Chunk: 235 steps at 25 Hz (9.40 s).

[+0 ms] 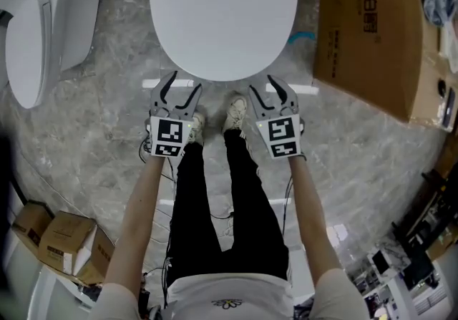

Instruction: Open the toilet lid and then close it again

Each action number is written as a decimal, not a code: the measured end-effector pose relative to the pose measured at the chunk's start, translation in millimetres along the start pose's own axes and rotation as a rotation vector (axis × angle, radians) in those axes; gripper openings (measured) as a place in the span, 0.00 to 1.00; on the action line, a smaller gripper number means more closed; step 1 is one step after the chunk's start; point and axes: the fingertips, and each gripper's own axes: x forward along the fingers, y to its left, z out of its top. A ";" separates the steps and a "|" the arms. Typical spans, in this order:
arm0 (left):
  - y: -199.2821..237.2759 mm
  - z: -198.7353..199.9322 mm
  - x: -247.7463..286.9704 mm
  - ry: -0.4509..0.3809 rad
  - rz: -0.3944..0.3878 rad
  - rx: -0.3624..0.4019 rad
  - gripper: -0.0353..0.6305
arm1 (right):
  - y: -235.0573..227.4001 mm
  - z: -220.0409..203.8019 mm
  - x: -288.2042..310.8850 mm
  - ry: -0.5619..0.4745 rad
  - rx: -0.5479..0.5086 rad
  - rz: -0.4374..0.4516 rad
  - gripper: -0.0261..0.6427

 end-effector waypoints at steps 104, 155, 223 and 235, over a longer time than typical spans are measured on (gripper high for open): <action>238.3 633.1 -28.4 -0.601 -0.057 -0.242 0.52 | -257.1 600.6 -108.0 -0.419 0.513 0.237 0.39; 290.5 702.3 -62.7 -0.656 0.153 -0.143 0.29 | -281.8 682.2 -145.8 -0.616 0.258 -0.010 0.17; 335.2 658.8 78.6 -0.264 0.439 0.097 0.30 | -333.8 682.5 -15.2 -0.314 -0.251 -0.386 0.17; 317.7 643.1 50.3 -0.313 0.391 0.047 0.26 | -313.6 663.0 -38.8 -0.361 -0.240 -0.423 0.17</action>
